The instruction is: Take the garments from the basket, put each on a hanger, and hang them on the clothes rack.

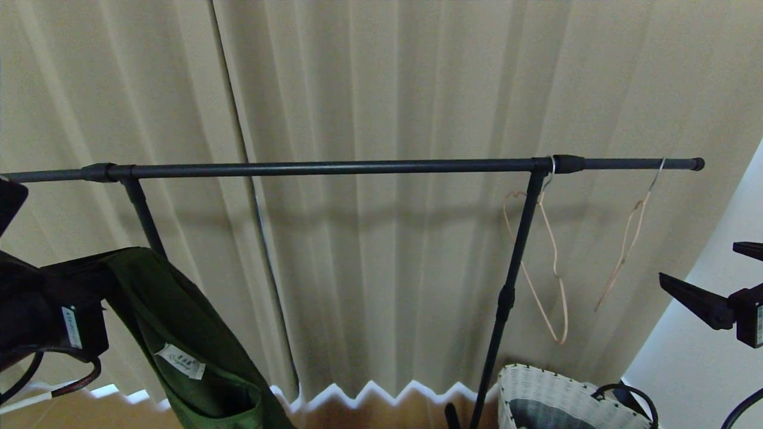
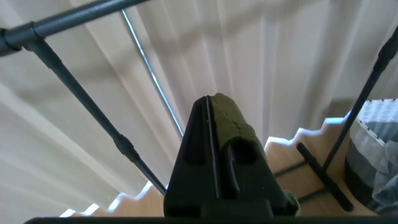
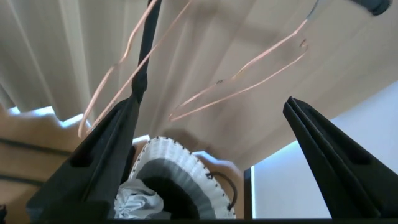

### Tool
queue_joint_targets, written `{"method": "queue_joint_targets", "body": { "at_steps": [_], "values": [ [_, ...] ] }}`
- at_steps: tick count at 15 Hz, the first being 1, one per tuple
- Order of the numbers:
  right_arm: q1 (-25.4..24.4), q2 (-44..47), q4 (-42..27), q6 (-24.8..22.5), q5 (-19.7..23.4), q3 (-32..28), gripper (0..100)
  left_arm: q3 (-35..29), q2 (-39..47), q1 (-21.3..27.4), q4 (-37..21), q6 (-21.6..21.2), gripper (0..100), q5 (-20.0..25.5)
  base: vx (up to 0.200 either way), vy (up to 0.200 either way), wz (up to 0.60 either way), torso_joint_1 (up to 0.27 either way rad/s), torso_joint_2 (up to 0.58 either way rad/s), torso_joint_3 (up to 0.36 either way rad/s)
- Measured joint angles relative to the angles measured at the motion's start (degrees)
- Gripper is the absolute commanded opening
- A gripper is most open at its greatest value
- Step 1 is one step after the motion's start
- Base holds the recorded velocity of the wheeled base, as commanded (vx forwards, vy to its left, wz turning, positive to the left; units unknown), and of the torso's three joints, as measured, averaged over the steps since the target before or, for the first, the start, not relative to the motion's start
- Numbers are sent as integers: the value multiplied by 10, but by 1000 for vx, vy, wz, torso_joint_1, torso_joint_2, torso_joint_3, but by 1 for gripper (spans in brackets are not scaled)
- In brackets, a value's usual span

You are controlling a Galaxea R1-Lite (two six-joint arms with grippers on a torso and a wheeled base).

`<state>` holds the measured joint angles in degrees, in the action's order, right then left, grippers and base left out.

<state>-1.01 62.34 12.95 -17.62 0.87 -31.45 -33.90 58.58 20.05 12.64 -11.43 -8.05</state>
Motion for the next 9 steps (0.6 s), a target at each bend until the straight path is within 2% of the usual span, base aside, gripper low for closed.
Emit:
{"method": "queue_joint_targets", "body": {
  "at_steps": [1, 9],
  "values": [
    [0, 3, 0, 0, 0, 1, 100, 2, 0, 0, 0, 0, 0, 0, 0, 0, 0, 0, 0, 0],
    [0, 13, 2, 1, 0, 5, 100, 5, 1, 0, 0, -1, 0, 1, 0, -200, 0, 2, 1, 4]
  ]
}}
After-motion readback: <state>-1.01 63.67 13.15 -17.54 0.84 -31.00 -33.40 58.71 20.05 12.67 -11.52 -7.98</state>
